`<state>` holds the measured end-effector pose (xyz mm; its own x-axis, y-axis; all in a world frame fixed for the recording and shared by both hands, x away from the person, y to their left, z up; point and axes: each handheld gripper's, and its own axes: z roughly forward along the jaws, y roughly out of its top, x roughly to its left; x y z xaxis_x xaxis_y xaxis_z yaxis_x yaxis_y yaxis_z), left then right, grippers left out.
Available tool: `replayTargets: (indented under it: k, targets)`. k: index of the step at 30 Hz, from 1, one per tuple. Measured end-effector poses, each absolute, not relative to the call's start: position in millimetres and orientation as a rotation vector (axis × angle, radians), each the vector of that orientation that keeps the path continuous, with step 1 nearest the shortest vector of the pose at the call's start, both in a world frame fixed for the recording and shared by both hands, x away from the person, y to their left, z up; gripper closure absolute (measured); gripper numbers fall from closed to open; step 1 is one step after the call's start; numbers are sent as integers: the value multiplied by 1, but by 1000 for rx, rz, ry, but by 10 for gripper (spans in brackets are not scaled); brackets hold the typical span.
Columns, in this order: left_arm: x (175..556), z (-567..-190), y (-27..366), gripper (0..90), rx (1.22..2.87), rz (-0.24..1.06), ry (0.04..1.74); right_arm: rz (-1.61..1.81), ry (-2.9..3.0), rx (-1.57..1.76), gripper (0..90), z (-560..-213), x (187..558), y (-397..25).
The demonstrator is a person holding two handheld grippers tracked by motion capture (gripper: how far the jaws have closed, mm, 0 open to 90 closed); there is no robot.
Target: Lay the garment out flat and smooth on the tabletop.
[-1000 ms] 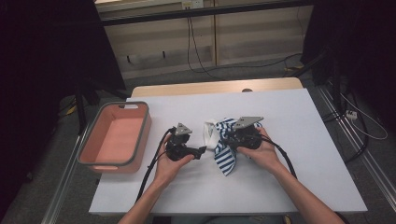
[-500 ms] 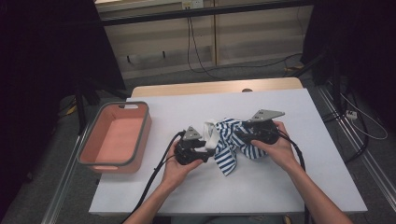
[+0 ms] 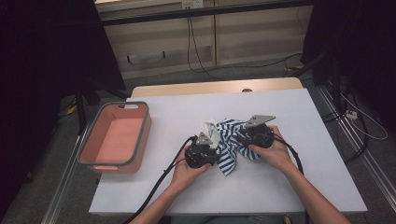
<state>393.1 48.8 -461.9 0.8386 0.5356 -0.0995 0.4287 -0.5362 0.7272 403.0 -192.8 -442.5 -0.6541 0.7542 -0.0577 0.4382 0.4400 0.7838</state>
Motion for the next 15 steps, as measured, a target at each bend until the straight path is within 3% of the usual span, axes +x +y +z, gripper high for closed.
replayTargets:
  k: [2, 4, 15]
  targets:
    - [394, -462, 51, 819, 2222, 156, 694, 1076, 2301, 1008, 753, -443, 403, -194]
    - [394, -461, 52, 854, 2218, 153, 697, 1085, 2300, 1003, 785, -441, 403, -194]
    - [407, -437, 92, 870, 2131, 154, 796, 1188, 2252, 1016, 811, -428, 399, -201]
